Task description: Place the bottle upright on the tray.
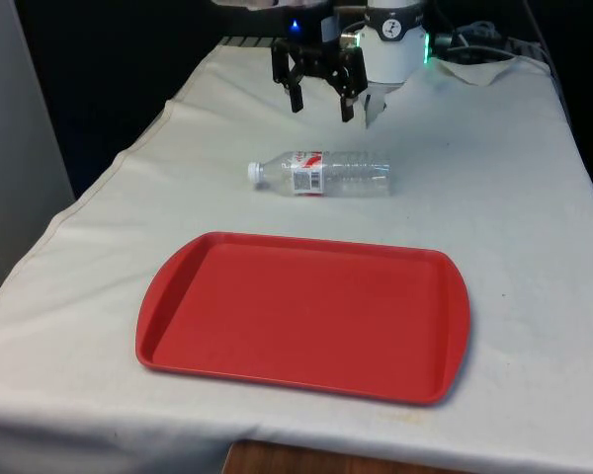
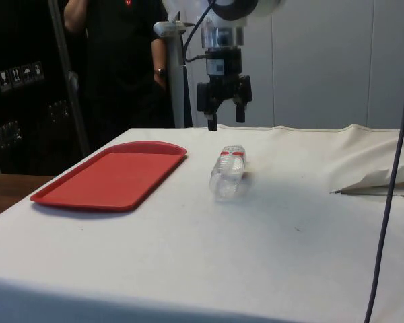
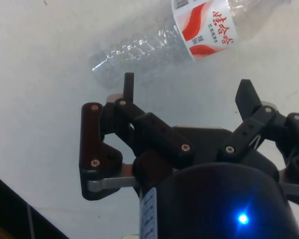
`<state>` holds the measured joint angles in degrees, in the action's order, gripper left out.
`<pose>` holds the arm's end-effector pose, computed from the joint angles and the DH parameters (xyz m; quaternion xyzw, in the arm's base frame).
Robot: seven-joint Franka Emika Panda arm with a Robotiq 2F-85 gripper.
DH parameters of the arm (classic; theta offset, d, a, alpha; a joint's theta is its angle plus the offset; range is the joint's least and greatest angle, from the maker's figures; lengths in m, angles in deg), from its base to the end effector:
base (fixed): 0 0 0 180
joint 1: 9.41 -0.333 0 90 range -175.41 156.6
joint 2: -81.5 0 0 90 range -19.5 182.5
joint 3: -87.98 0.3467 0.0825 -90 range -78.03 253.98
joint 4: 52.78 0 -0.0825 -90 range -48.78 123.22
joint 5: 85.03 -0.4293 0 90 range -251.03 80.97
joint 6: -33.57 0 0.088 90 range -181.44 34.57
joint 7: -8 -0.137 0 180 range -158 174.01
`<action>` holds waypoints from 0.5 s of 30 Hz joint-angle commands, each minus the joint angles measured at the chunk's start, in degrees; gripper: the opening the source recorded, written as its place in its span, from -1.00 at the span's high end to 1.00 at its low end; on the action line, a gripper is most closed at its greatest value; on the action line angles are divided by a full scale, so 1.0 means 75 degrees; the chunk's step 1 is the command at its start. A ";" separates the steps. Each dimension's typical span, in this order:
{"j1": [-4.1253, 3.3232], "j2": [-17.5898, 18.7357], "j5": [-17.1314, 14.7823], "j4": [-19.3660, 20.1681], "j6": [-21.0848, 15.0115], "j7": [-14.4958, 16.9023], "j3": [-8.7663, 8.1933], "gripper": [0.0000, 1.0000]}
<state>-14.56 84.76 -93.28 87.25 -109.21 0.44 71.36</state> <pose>0.5018 -0.1012 0.2431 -0.9745 0.2214 0.0016 0.0353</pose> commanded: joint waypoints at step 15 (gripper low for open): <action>0.0038 0.0099 -0.0581 -0.0038 0.0046 0.0000 -0.0092 -1.00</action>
<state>-14.34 85.34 -97.06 87.19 -109.16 0.38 70.67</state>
